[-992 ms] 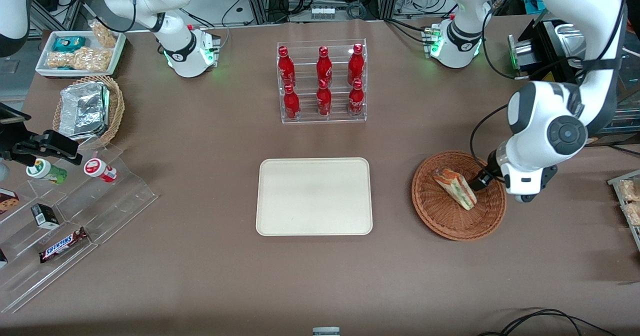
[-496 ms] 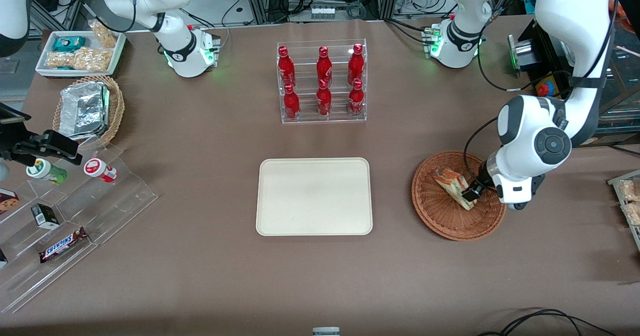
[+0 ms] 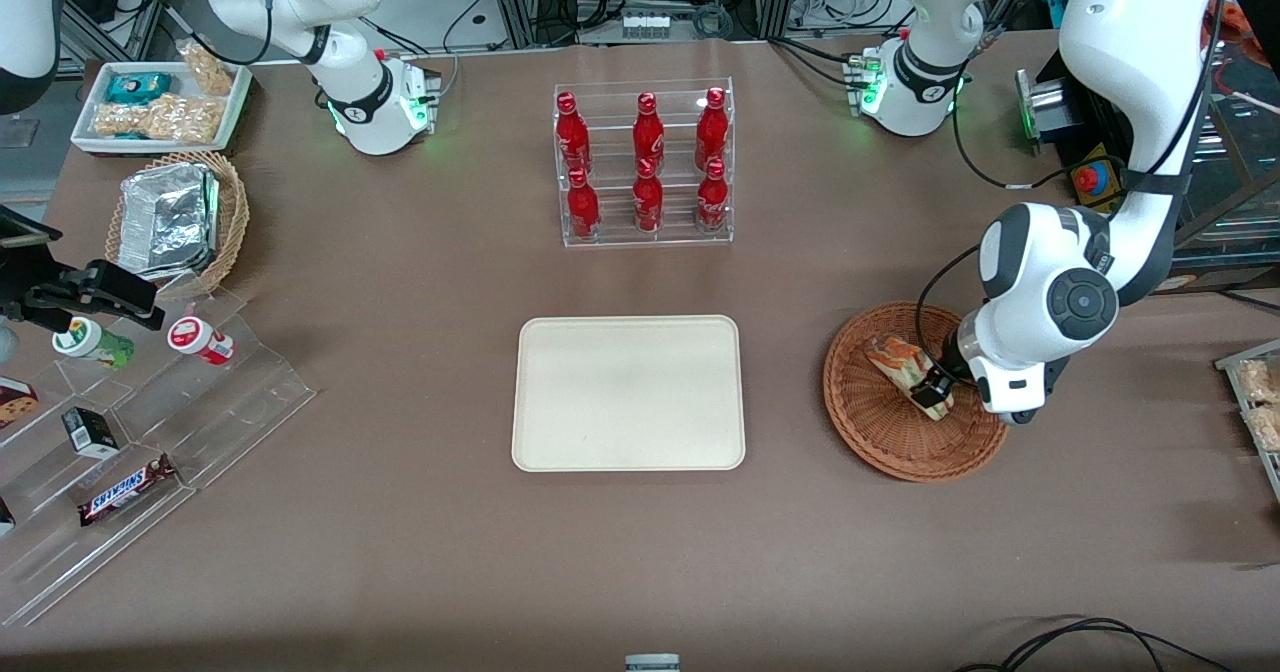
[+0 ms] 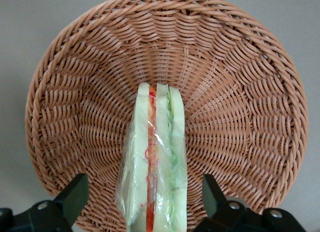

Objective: Place sandwich from basket to tray
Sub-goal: 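Lower the left gripper and close it on the wrapped sandwich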

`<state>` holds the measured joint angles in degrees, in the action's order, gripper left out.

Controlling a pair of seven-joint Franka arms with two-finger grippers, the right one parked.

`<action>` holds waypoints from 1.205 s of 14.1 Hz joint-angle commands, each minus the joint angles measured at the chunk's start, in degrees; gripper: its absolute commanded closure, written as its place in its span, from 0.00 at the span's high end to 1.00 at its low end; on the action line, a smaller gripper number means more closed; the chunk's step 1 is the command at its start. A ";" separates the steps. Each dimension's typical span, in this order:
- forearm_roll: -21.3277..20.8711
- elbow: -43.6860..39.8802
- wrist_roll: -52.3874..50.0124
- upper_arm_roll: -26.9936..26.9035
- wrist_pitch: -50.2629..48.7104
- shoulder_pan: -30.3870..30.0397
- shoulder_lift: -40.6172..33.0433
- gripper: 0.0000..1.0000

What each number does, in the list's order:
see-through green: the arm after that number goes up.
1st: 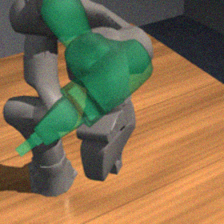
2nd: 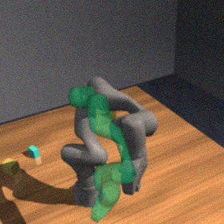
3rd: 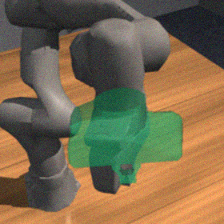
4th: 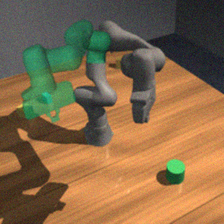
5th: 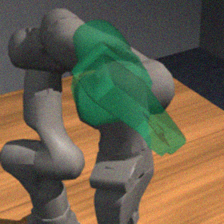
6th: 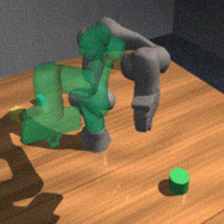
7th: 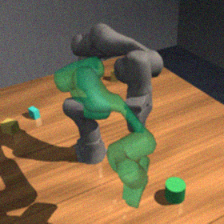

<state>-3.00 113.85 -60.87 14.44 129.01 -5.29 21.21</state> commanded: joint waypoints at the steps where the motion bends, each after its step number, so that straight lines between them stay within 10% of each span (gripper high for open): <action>1: -0.86 -0.38 -1.54 -0.03 1.07 0.46 0.94 1.00; 9: -0.86 -0.39 -1.54 -0.11 1.68 1.42 3.31 1.00; 14: -0.95 -0.82 -3.37 -0.11 1.42 1.42 3.32 0.27; 17: -1.04 -2.14 -3.30 -0.03 -0.50 1.86 1.92 0.14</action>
<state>-3.04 112.83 -62.63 14.47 129.94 -4.15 24.43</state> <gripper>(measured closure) 0.555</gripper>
